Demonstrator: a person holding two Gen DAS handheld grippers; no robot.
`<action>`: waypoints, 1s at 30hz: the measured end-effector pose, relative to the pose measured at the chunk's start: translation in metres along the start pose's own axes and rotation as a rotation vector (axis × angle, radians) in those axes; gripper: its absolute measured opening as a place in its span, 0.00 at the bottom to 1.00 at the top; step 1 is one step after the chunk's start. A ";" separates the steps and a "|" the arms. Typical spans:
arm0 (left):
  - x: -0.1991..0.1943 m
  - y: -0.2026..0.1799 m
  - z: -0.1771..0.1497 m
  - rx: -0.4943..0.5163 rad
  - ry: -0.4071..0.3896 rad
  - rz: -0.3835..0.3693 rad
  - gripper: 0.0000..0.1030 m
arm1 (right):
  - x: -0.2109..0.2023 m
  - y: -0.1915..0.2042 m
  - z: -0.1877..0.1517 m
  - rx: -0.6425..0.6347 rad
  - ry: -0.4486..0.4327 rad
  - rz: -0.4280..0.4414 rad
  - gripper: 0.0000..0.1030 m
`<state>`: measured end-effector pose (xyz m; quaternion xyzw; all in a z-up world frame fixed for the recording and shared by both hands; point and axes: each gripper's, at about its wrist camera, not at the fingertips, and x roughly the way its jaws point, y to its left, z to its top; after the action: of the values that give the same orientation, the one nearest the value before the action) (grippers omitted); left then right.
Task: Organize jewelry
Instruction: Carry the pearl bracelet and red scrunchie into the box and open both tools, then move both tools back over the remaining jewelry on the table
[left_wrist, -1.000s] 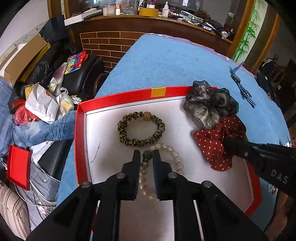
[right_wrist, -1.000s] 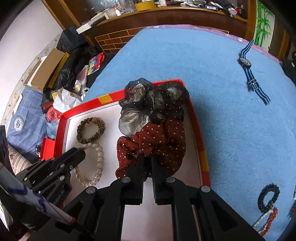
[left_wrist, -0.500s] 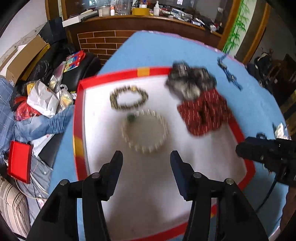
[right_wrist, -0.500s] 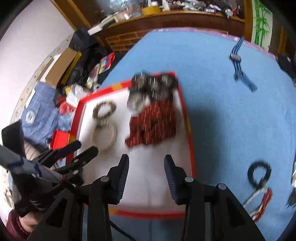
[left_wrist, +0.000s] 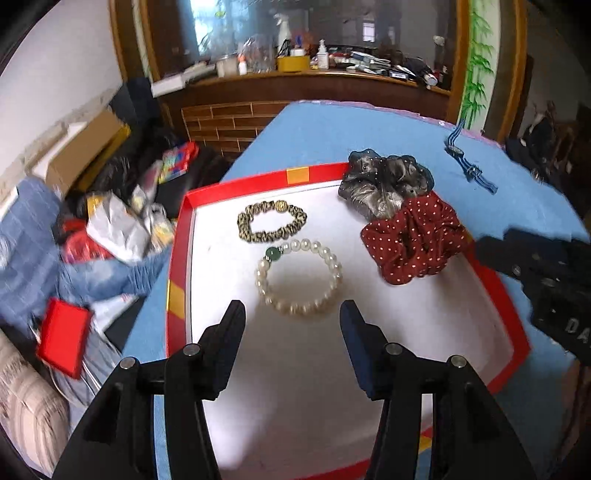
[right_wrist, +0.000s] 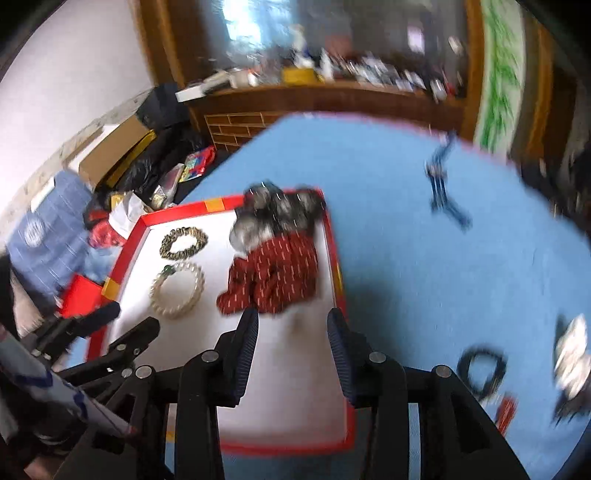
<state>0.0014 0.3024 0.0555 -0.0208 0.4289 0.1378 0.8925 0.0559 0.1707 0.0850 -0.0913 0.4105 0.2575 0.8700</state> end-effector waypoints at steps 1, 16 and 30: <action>0.004 -0.002 -0.001 0.014 -0.004 -0.004 0.50 | 0.005 0.006 0.001 -0.039 -0.012 -0.010 0.41; -0.010 -0.012 -0.047 0.028 0.063 -0.067 0.50 | 0.010 -0.014 -0.059 0.022 0.109 -0.003 0.41; -0.095 -0.068 -0.038 0.098 -0.009 -0.168 0.55 | -0.129 -0.095 -0.086 0.284 -0.081 0.011 0.50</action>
<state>-0.0662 0.2098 0.0993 -0.0122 0.4281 0.0414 0.9027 -0.0207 0.0096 0.1226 0.0453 0.4079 0.2051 0.8886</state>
